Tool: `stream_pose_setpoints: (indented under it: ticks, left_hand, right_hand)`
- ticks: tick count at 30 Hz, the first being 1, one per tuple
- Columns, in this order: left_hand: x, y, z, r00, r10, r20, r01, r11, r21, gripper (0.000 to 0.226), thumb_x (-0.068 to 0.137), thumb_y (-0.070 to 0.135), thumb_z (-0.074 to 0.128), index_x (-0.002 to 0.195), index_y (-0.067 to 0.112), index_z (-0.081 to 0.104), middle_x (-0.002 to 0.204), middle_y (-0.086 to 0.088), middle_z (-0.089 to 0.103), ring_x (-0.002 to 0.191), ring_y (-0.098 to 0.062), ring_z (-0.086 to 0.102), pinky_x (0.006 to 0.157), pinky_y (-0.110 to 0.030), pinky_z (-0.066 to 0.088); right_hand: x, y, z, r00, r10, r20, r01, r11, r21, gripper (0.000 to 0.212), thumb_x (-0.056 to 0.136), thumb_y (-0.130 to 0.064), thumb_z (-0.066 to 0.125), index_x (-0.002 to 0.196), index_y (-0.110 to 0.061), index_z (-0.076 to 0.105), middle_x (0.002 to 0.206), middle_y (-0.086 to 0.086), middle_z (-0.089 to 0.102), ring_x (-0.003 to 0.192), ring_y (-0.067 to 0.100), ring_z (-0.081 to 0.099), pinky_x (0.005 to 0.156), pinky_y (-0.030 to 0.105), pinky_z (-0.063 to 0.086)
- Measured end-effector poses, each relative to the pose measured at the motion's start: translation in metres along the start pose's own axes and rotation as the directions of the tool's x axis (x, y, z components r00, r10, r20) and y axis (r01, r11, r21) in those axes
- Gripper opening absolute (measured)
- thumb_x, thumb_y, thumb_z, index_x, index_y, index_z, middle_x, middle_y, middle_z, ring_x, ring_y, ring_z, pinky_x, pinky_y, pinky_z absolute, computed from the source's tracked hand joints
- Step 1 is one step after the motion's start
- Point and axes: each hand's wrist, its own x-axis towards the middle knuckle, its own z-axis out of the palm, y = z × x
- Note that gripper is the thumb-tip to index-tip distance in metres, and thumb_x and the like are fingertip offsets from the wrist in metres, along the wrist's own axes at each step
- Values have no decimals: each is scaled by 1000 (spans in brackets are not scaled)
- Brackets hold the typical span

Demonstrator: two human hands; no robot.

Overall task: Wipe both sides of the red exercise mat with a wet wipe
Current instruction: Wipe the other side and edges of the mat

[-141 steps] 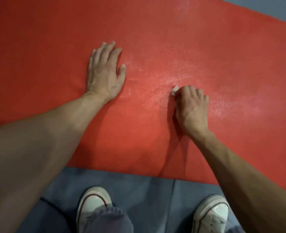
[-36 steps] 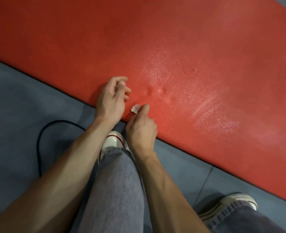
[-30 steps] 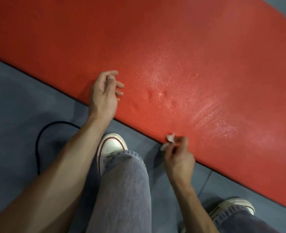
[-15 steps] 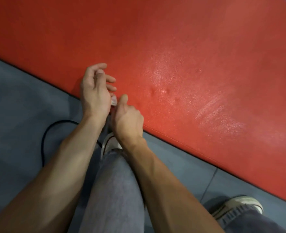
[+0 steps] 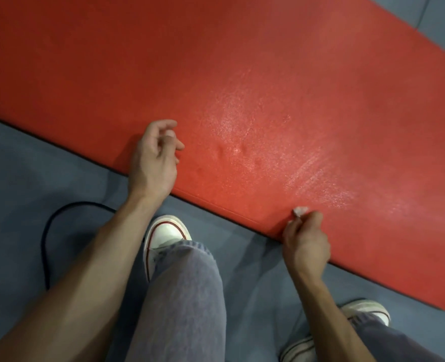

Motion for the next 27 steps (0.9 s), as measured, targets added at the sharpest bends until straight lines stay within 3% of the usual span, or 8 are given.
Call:
stream_pose_setpoints:
  ticks: [5,9,13,15,19,22,24,27]
  left_hand:
    - [-3,-7,6,970,52,236,-125,944,305,28,105,27,49,130,23,62,115,8,65,103,-12,60,89,-21,39]
    - [8,-7,8,973,13,231,-96,931,353,23,105,26,48,122,23,62,111,4,68,101,-15,60,85,-24,37]
    - [14,-5,8,975,-8,221,-79,921,382,20,105,26,45,117,24,61,104,1,70,99,-22,63,83,-30,40]
    - [14,-4,7,977,-1,213,-83,919,386,19,105,25,45,115,24,62,100,2,70,96,-21,63,81,-29,39]
    - [12,-5,8,983,21,180,-89,922,377,18,105,21,45,111,24,62,95,3,70,92,-22,64,79,-30,40]
    - [11,-6,10,987,47,152,-107,904,414,16,103,22,46,110,25,61,99,-1,70,95,-29,65,83,-38,46]
    - [11,-4,11,989,51,141,-109,892,438,16,104,22,46,109,25,60,102,-2,70,96,-31,64,82,-40,45]
    - [10,-1,14,991,63,122,-114,870,480,16,104,22,45,110,23,60,108,-5,71,100,-34,64,82,-41,43]
  right_hand:
    - [11,-64,21,892,-449,53,451,890,-62,14,106,-33,41,100,-22,36,55,-8,45,52,34,59,50,33,32]
    - [59,-10,-12,953,-294,-79,277,945,-176,20,103,-34,47,106,-14,48,69,9,63,65,39,66,58,39,41]
    - [67,1,-15,968,-128,-216,110,989,-98,14,103,-28,45,111,-16,47,80,18,69,71,42,65,61,36,36]
    - [42,-26,7,939,-310,-147,301,950,-81,10,105,-27,46,111,-21,42,70,9,65,60,36,63,53,34,38]
    - [17,-57,28,730,-669,142,684,711,-164,15,103,-25,49,103,-23,34,58,-3,55,48,22,51,47,29,35]
    - [66,-30,-8,818,-556,149,574,765,-293,14,103,-31,43,105,-18,37,62,3,60,49,27,56,47,32,41]
    - [109,2,-45,924,-373,87,379,857,-350,17,103,-31,46,104,-16,38,71,15,65,60,37,63,54,35,37]
    - [142,27,-78,980,-197,-30,171,906,-388,21,102,-31,47,98,-17,33,87,31,65,80,49,65,63,40,36]
